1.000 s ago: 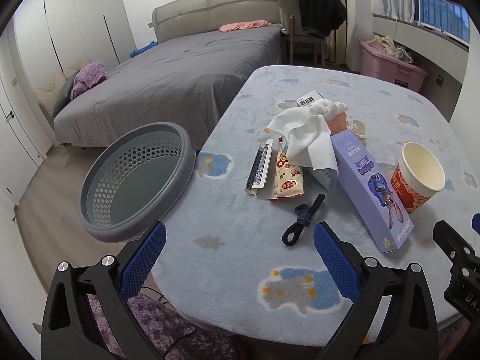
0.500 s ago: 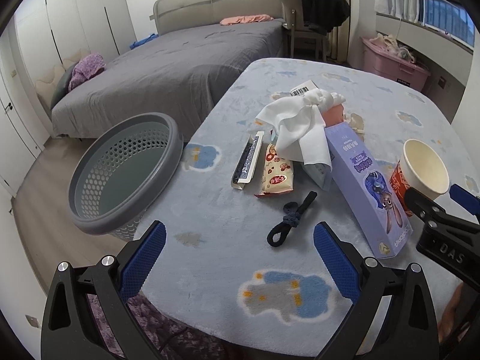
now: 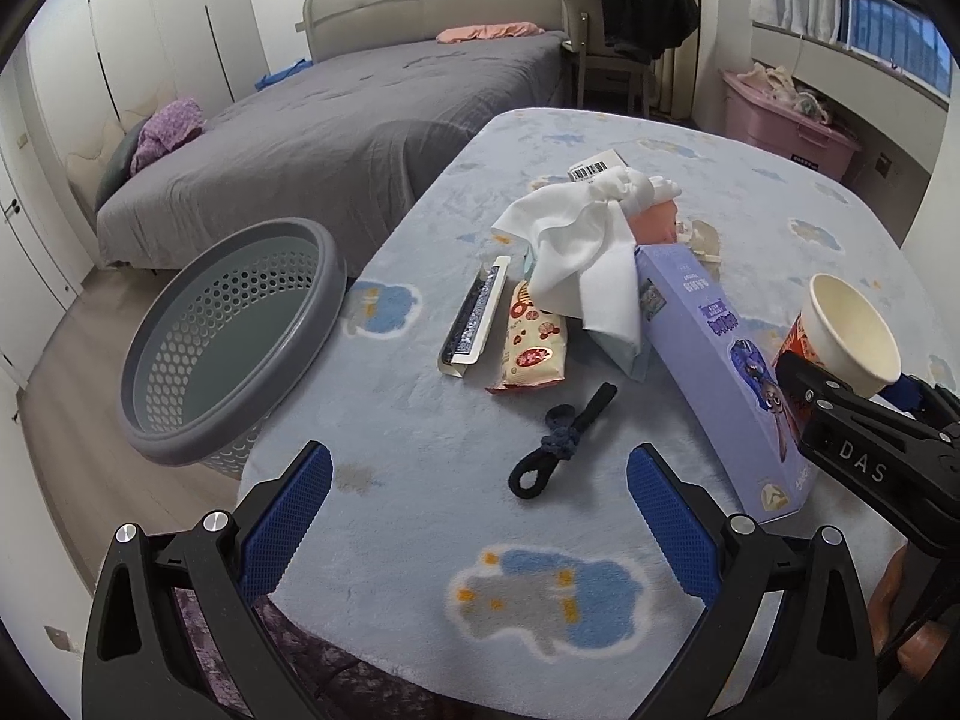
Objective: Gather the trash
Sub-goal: 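Grasp the white-and-red paper cup with the right tool while the left tool grasps the purple Zootopia box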
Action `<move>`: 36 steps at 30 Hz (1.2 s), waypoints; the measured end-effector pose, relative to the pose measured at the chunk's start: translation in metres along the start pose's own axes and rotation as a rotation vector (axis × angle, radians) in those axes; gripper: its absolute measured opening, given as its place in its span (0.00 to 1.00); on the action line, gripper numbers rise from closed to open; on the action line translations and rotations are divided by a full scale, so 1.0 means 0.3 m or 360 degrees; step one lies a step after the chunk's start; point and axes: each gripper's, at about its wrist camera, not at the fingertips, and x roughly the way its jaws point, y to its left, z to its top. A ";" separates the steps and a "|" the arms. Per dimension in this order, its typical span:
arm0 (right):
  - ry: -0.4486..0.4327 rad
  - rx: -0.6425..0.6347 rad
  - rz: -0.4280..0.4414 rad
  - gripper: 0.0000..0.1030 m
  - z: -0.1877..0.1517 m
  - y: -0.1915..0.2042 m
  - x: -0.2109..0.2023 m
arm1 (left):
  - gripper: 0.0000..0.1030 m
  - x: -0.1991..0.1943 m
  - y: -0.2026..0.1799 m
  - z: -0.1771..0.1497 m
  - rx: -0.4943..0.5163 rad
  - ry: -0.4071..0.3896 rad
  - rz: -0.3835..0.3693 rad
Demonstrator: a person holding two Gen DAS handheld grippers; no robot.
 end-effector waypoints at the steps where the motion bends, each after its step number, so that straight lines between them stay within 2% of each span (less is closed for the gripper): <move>1: 0.0006 -0.0003 0.0007 0.59 0.001 -0.002 0.002 | 0.94 0.002 -0.002 -0.001 -0.0002 0.0002 -0.0004; 10: -0.0020 0.0020 0.0061 0.59 -0.002 -0.039 -0.047 | 0.94 -0.005 -0.055 0.018 -0.0002 0.0018 -0.0061; 18: -0.0049 0.0094 -0.0029 0.59 -0.032 -0.170 -0.138 | 0.94 0.001 -0.163 0.061 -0.0020 0.0036 -0.0130; 27: -0.0076 0.0217 -0.0072 0.59 -0.070 -0.323 -0.182 | 0.94 0.041 -0.328 0.089 0.0032 0.0062 -0.0146; 36: -0.0077 0.0275 0.0002 0.59 -0.094 -0.363 -0.176 | 0.94 0.148 -0.368 0.092 -0.0048 0.0149 -0.0094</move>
